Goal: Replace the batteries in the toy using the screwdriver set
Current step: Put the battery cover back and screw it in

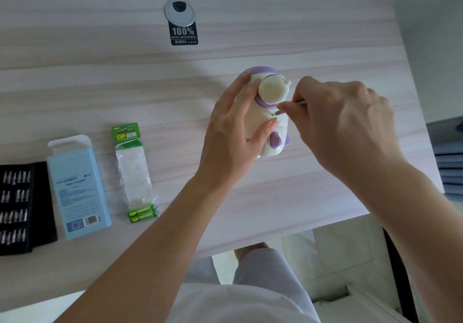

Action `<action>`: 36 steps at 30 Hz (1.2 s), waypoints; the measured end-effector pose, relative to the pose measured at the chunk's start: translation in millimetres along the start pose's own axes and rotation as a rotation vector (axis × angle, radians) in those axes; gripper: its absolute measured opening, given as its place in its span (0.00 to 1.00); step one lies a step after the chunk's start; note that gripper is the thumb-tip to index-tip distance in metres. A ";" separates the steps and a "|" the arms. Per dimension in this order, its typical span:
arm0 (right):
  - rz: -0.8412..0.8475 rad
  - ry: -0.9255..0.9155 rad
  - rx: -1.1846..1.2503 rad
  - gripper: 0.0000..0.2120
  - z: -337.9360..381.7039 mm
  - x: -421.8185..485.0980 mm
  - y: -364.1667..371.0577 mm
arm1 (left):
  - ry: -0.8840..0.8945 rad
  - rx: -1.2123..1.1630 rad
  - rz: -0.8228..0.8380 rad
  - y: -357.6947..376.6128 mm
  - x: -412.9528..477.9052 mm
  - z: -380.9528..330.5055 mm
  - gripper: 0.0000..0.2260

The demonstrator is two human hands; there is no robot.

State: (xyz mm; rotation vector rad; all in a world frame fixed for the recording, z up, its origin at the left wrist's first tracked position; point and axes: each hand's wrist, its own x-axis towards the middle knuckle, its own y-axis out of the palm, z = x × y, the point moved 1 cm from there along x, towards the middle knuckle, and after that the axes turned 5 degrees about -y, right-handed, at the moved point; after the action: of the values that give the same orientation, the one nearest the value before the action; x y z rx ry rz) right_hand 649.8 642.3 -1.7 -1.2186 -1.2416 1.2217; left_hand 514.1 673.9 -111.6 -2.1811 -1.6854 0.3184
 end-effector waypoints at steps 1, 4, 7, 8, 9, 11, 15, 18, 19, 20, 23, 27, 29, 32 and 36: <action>-0.019 0.020 -0.005 0.21 0.0 1.0 0.3 | -0.001 -0.002 -0.002 -0.2 -0.3 -0.2 0.28; 0.035 0.051 0.015 0.22 -1.9 3.3 -0.9 | 0.002 0.001 -0.006 -0.7 -0.2 -0.3 0.29; 0.073 -0.018 0.127 0.11 -2.4 2.9 -7.8 | 0.007 -0.001 -0.003 0.1 0.2 0.2 0.28; 0.073 -0.051 0.127 0.09 -2.0 2.2 -9.2 | 0.004 -0.003 -0.004 0.3 0.5 0.6 0.28; 0.069 -0.080 0.104 0.08 -1.7 1.3 -9.1 | 0.002 -0.006 -0.003 0.6 0.6 0.7 0.28; 0.047 -0.095 0.040 0.09 -1.4 1.7 -6.2 | 0.002 -0.014 0.002 1.0 0.5 0.7 0.28; 0.013 0.004 0.002 0.20 0.3 4.3 -2.3 | 0.001 -0.006 -0.009 0.5 -0.4 0.1 0.28; 0.074 0.043 0.001 0.23 -1.0 2.2 -1.9 | 0.005 -0.003 -0.013 0.4 -0.2 0.6 0.28; 0.082 0.030 0.024 0.20 -0.9 0.6 -3.0 | 0.010 0.000 -0.014 0.5 -0.2 0.5 0.28; 0.072 0.009 0.065 0.16 -0.2 -1.6 -4.6 | 0.015 0.003 -0.015 0.8 -0.1 0.5 0.28; 0.028 -0.073 0.093 0.06 1.6 -8.5 -5.9 | 0.009 -0.004 -0.015 1.8 -0.3 0.4 0.29; 0.010 -0.034 0.047 0.08 -2.4 -6.4 -0.1 | -0.003 -0.005 -0.015 1.4 -0.1 0.9 0.28; 0.039 0.006 0.030 0.15 -4.4 -3.9 1.8 | -0.006 -0.007 -0.013 0.8 -0.3 0.9 0.28; 0.042 0.042 0.053 0.20 -7.8 -1.8 0.8 | -0.005 -0.009 -0.009 0.8 -0.3 0.5 0.28; 0.029 -0.028 0.139 0.08 -4.7 -3.0 -1.4 | 0.000 -0.008 -0.011 1.7 0.0 0.6 0.28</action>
State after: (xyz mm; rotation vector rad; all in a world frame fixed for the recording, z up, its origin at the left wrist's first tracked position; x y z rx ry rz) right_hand 654.5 639.4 -0.2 -1.1247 -1.1422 1.3276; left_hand 515.3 673.6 -112.8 -2.1764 -1.7008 0.3090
